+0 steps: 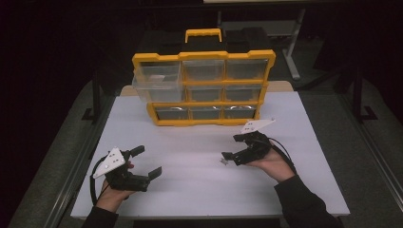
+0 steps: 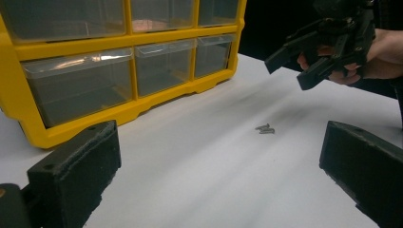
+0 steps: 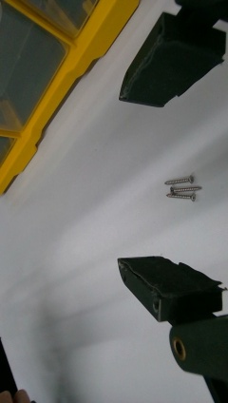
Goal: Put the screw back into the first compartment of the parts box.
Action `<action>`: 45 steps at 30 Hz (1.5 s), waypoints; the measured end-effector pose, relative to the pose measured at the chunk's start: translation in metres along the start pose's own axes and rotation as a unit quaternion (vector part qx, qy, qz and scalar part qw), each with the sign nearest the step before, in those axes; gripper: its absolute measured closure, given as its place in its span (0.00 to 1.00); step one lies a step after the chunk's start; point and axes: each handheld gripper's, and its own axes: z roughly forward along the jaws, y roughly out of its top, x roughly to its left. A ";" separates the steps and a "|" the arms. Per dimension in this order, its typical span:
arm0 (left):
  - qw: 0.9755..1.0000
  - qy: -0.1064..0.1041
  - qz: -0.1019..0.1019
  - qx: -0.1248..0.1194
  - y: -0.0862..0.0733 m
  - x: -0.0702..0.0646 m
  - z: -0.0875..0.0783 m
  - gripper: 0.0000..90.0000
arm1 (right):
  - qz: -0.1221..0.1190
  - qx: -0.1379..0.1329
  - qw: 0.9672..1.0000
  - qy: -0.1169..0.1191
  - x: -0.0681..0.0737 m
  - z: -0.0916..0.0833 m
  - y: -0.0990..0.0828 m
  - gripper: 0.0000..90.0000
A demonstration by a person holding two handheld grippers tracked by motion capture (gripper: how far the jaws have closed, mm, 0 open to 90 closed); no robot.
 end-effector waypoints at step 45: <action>1.000 -0.008 -0.003 -0.002 0.003 0.000 0.000 0.00 | -0.027 0.177 0.984 0.008 -0.016 0.055 0.005 0.82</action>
